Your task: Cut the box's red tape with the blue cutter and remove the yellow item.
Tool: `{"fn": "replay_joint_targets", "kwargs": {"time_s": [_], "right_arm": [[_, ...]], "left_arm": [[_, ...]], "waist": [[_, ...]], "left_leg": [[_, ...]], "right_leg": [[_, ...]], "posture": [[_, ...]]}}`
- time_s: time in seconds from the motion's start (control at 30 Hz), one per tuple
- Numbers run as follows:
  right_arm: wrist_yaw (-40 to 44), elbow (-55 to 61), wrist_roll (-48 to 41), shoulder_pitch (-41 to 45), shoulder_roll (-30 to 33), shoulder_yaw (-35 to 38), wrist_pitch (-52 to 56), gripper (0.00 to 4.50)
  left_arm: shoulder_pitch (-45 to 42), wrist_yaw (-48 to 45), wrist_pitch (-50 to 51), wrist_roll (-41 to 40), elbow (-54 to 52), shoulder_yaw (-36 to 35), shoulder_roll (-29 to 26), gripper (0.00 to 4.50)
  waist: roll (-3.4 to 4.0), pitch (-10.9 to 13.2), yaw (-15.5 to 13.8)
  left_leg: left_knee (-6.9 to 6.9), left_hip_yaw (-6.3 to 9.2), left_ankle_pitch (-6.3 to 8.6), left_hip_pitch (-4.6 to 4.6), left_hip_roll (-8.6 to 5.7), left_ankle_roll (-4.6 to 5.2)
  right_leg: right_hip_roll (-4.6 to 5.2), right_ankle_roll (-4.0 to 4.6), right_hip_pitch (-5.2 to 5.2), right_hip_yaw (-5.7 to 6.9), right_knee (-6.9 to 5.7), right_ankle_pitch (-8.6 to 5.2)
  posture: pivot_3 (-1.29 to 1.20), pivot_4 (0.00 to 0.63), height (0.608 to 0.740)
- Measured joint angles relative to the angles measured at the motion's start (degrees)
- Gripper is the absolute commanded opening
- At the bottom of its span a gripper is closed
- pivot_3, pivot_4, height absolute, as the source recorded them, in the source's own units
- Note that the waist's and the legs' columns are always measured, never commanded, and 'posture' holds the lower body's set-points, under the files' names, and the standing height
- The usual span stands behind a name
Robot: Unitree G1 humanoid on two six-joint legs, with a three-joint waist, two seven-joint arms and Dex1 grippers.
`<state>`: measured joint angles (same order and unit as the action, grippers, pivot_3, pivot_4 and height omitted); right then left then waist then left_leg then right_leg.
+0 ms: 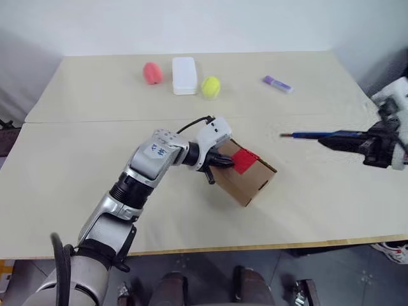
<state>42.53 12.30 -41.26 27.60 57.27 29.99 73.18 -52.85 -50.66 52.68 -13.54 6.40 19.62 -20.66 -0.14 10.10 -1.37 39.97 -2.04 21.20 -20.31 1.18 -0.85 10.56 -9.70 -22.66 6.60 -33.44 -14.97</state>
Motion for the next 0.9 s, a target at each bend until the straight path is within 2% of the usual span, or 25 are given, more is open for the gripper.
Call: {"fn": "replay_joint_targets", "kwargs": {"time_s": [0.17, 0.2, 0.23, 0.4, 0.57, 0.63, 0.7, 0.73, 0.8, 0.9], "right_arm": [[-3.7, -10.4, 6.3, -6.7, -10.0, -1.9, -12.6, 0.13], [-4.3, -12.3, 7.3, -7.3, -11.0, -2.7, -14.2, 0.48], [-4.7, -13.9, 8.0, -7.7, -11.7, -2.8, -15.2, 0.48], [-4.3, -17.9, 8.2, -8.3, -11.7, -2.6, -18.1, 0.48], [-3.4, -17.2, 7.8, -8.3, -8.7, -2.7, -16.8, 0.48], [-2.7, -17.0, 7.8, -8.3, -6.6, -2.7, -15.9, 1.12], [-2.0, -17.0, 7.8, -8.2, -5.8, -2.8, -15.8, 1.29], [-1.8, -17.1, 7.9, -8.3, -5.8, -3.0, -15.8, 1.6], [-1.1, -17.2, 8.3, -8.7, -5.7, -4.6, -16.1, 1.87], [-0.8, -17.2, 8.5, -8.8, -5.9, -5.7, -17.1, 2.9]], "left_arm": [[0.4, -3.6, 0.6, -2.5, 0.2, -1.7, -2.8, 0.0], [0.4, -4.7, 0.5, -3.0, 0.1, -2.0, -3.9, 0.0], [0.6, -5.8, 0.3, -3.4, 0.0, -2.2, -5.0, 0.0], [2.3, -14.0, 1.6, -7.0, -3.3, -3.6, -14.9, 0.0], [3.8, -17.3, 6.0, -11.1, -8.3, -5.2, -19.9, 0.0], [5.8, -17.1, 7.3, -11.7, -10.0, -5.2, -20.3, 0.0], [6.8, -15.9, 8.1, -12.0, -10.5, -5.1, -19.3, 0.0], [7.1, -15.3, 8.4, -12.1, -10.8, -5.1, -18.7, 0.0], [7.5, -13.8, 8.9, -12.3, -12.0, -5.1, -17.4, 0.0], [7.5, -12.0, 9.2, -12.9, -12.7, -5.1, -15.8, 0.0]], "waist": [[0.09, 0.1, 0.1], [0.17, 0.1, 0.1], [0.23, 0.1, 0.1], [0.38, 0.3, 0.3], [0.39, 0.3, -0.2], [0.39, 0.3, -0.1], [0.33, 0.3, -0.1], [0.32, 0.3, 0.0], [0.32, 0.3, 0.0], [0.33, 0.4, 0.0]], "left_leg": [[-0.04, -0.03, -0.01, -0.03, -0.01, -0.01], [-0.04, -0.05, -0.01, -0.06, -0.01, -0.01], [-0.04, -0.05, -0.01, -0.08, -0.01, -0.01], [-0.1, -0.05, -0.01, -0.09, 0.0, -0.01], [-0.03, -0.04, 0.0, -0.13, -0.01, 0.0], [-0.06, -0.03, 0.0, -0.13, 0.0, 0.0], [-0.06, -0.03, 0.0, -0.13, 0.0, 0.0], [-0.06, -0.03, 0.0, -0.13, 0.0, 0.0], [-0.06, -0.04, 0.0, -0.13, -0.01, 0.0], [-0.06, -0.04, 0.0, -0.13, -0.01, 0.0]], "right_leg": [[-0.01, -0.01, -0.08, -0.01, -0.02, 0.0], [-0.01, -0.01, -0.12, -0.02, -0.01, 0.0], [-0.01, -0.01, -0.14, -0.02, -0.01, 0.01], [-0.01, -0.01, -0.17, -0.01, 0.02, 0.0], [0.0, -0.03, -0.15, -0.03, 0.04, 0.01], [-0.02, -0.03, -0.15, -0.02, 0.04, 0.01], [-0.02, -0.03, -0.15, -0.02, 0.04, 0.01], [-0.02, -0.03, -0.15, -0.02, 0.03, 0.01], [-0.02, -0.03, -0.15, -0.02, 0.03, 0.02], [-0.02, -0.03, -0.15, -0.02, 0.03, 0.01]], "posture": [[0.0, 0.15, 0.74], [0.0, 0.15, 0.74], [0.0, 0.15, 0.74], [0.0, 0.15, 0.74], [0.0, 0.15, 0.74], [0.0, 0.15, 0.74], [0.0, 0.15, 0.74], [0.0, 0.15, 0.74], [0.0, 0.15, 0.74], [0.0, 0.15, 0.74]]}}
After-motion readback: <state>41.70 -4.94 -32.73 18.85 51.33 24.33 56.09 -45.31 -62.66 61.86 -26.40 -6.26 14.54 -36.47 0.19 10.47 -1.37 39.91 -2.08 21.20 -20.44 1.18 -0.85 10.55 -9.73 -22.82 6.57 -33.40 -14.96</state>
